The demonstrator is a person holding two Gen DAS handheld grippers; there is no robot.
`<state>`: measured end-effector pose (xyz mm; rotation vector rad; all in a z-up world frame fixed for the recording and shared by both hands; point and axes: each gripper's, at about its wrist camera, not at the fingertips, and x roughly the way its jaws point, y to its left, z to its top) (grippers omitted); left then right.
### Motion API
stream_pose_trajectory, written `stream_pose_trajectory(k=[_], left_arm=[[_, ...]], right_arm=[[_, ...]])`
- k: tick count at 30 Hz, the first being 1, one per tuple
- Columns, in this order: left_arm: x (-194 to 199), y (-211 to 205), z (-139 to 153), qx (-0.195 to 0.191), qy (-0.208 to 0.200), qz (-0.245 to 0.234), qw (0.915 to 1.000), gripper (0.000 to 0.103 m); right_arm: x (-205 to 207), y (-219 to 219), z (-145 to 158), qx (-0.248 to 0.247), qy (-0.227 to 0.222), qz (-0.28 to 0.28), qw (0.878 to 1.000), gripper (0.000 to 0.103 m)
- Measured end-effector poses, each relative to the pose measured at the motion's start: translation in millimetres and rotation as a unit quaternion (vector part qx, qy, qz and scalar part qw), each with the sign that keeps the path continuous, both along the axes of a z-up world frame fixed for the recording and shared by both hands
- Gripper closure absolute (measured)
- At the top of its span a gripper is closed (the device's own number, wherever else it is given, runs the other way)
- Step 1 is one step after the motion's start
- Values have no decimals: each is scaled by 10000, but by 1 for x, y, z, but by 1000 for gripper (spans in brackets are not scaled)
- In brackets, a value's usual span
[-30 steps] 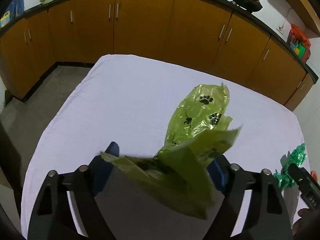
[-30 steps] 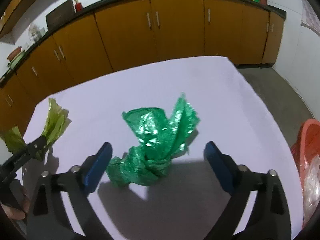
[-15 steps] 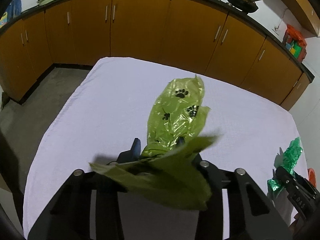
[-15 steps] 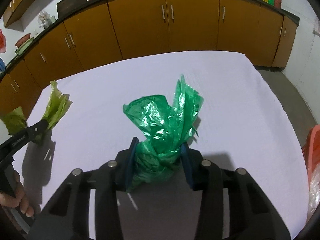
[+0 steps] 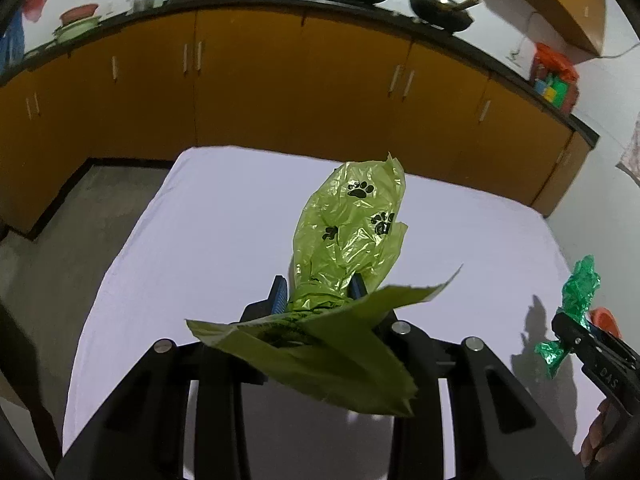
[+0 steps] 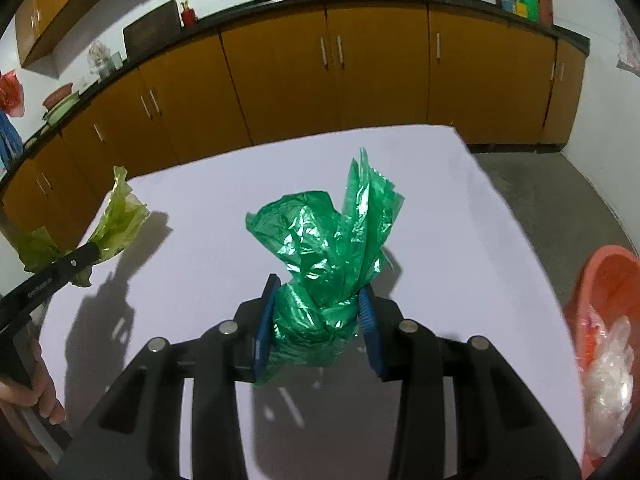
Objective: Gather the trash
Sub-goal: 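Carry the paw-print bag and green bag over the wastebasket with both tools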
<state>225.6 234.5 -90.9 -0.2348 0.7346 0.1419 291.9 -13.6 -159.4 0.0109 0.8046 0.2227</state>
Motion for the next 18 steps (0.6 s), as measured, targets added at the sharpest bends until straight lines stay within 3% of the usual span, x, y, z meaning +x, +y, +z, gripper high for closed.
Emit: stream_pose_trajectory(k=[7,18], left_arm=[[-12,-34,34,2,-324,-339,9989,70],[-27,-132,78,-157,-686,-1185,9905,70]], right_arm=[[-30,-37,33,104,-305,-137,9994,65],[-87,-134,84,61,-801,-829,9933,65]])
